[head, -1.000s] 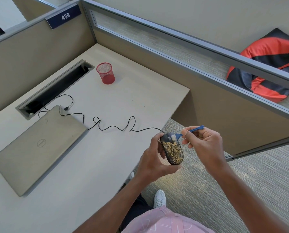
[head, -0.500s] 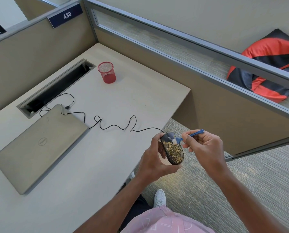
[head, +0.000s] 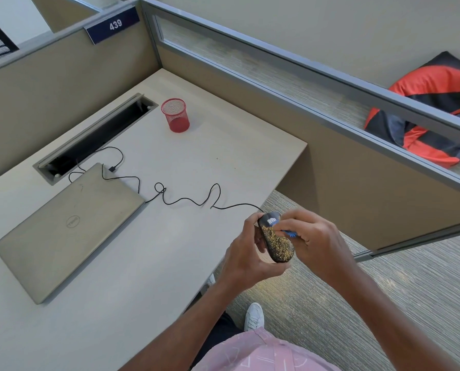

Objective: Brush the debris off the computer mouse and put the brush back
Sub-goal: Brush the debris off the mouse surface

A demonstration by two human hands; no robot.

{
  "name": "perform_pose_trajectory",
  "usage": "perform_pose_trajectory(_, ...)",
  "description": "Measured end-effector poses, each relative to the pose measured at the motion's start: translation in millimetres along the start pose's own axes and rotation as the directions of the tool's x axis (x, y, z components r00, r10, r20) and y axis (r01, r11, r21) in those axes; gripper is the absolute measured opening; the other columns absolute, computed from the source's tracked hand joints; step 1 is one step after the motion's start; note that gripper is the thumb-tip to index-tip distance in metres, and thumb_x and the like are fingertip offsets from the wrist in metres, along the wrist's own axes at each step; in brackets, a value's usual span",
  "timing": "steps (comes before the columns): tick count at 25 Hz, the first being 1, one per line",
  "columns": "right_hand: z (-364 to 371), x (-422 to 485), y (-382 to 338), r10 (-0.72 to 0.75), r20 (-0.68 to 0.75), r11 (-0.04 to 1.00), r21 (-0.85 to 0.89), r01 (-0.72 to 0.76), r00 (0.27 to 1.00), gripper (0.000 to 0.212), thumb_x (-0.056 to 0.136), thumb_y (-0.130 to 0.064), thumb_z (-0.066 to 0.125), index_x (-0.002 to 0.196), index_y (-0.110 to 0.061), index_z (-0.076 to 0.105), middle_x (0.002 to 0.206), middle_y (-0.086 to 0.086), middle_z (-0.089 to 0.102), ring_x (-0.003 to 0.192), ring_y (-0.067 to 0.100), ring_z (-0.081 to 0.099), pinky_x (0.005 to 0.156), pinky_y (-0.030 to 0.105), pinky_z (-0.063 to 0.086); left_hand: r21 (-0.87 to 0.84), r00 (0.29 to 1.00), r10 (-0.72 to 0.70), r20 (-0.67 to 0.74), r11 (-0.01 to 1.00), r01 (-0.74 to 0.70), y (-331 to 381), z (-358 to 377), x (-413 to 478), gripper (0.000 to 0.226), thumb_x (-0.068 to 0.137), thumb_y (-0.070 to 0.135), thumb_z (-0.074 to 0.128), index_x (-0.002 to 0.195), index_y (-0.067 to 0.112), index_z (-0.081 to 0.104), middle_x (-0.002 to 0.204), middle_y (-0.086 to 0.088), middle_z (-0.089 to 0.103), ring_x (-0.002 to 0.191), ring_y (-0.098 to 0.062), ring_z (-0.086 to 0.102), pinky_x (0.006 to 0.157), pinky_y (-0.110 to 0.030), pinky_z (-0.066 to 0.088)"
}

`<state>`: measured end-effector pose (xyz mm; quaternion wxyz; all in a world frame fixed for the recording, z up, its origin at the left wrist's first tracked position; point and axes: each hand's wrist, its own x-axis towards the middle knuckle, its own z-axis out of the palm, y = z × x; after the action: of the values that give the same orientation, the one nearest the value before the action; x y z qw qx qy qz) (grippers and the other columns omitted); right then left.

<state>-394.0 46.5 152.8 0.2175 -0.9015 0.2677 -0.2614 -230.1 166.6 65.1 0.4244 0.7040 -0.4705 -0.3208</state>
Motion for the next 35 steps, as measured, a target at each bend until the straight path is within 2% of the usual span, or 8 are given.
perform_pose_trajectory(4,-0.8,-4.9,-3.1,-0.063,0.032,0.998,-0.026,0.064,0.998,0.034,0.080,0.020,0.086,0.097,-0.009,0.087,0.104,0.003,0.082,0.087,0.026,0.080,0.065,0.043,0.066,-0.037,1.000,-0.005,-0.006,0.999,0.005,1.0,-3.6,-5.0,0.111,0.069,0.053,0.106,0.157,0.042,0.039,0.119,0.021,0.073,0.098,-0.018,0.075,0.079,-0.026,0.062)
perform_pose_trajectory(10,-7.7,-7.5,-5.1,-0.020,0.023,0.999,0.040,0.019,1.000,0.021,0.087,0.006,0.090,0.099,-0.011,0.088,0.104,-0.001,0.083,0.087,0.021,0.081,0.068,0.043,0.067,-0.003,0.999,-0.031,-0.011,1.000,0.031,2.6,-7.0,-5.5,0.111,0.066,0.059,0.104,0.154,0.050,0.036,0.119,0.022,0.074,0.098,-0.016,0.076,0.083,-0.033,0.064)
perform_pose_trajectory(15,-10.1,-0.3,-2.9,0.002,-0.017,0.999,0.052,-0.001,1.000,0.020,0.087,0.003,0.093,0.099,-0.013,0.090,0.102,-0.002,0.084,0.087,0.018,0.081,0.070,0.042,0.067,0.003,1.000,-0.028,0.001,1.000,0.028,2.0,-7.5,-5.4,0.113,0.067,0.061,0.105,0.154,0.050,0.035,0.121,0.017,0.076,0.101,-0.018,0.077,0.086,-0.040,0.067)
perform_pose_trajectory(19,-10.2,-1.2,-1.1,0.010,-0.001,0.999,0.036,-0.010,1.000,0.021,0.087,0.004,0.092,0.099,-0.013,0.090,0.103,-0.001,0.085,0.086,0.023,0.082,0.068,0.045,0.067,-0.009,1.000,-0.015,-0.005,1.000,0.014,4.5,-6.8,-2.5,0.111,0.067,0.062,0.105,0.154,0.049,0.036,0.124,0.018,0.076,0.102,-0.017,0.079,0.085,-0.036,0.067)
perform_pose_trajectory(23,-15.1,-1.5,0.7,0.012,-0.003,0.999,0.048,-0.011,1.000,0.018,0.087,0.001,0.092,0.097,-0.014,0.089,0.101,-0.004,0.084,0.084,0.019,0.081,0.066,0.044,0.067,-0.002,1.000,0.017,-0.017,1.000,-0.017,5.2,-5.6,0.1,0.110,0.067,0.061,0.105,0.150,0.053,0.034,0.125,0.030,0.070,0.100,-0.015,0.077,0.078,-0.020,0.062)
perform_pose_trajectory(27,-17.3,2.6,1.9,0.020,-0.033,0.997,0.080,-0.017,0.999,0.014,0.090,-0.004,0.091,0.098,-0.016,0.089,0.102,-0.006,0.083,0.087,0.015,0.080,0.071,0.041,0.067,-0.002,1.000,0.011,-0.022,1.000,-0.011,3.8,-3.0,1.7,0.114,0.066,0.061,0.106,0.155,0.048,0.036,0.124,0.025,0.072,0.099,-0.016,0.076,0.078,-0.024,0.063)
perform_pose_trajectory(29,-14.6,5.0,1.3,0.016,-0.028,0.997,0.080,-0.013,0.999,0.013,0.091,-0.006,0.090,0.098,-0.016,0.089,0.102,-0.006,0.083,0.087,0.014,0.080,0.072,0.040,0.067,-0.008,0.999,0.024,-0.021,1.000,-0.024,4.4,-1.9,1.8,0.113,0.067,0.060,0.106,0.155,0.048,0.036,0.123,0.025,0.071,0.099,-0.015,0.076,0.078,-0.019,0.061)
perform_pose_trajectory(35,-13.2,4.0,4.8,0.017,-0.005,0.999,0.048,-0.017,1.000,0.017,0.090,-0.003,0.091,0.096,-0.019,0.088,0.101,-0.010,0.083,0.081,0.012,0.079,0.064,0.040,0.065,-0.014,0.997,0.061,-0.048,0.998,-0.061,8.2,-2.1,2.4,0.113,0.068,0.058,0.106,0.148,0.067,0.026,0.122,0.034,0.067,0.098,-0.013,0.073,0.076,-0.010,0.054)
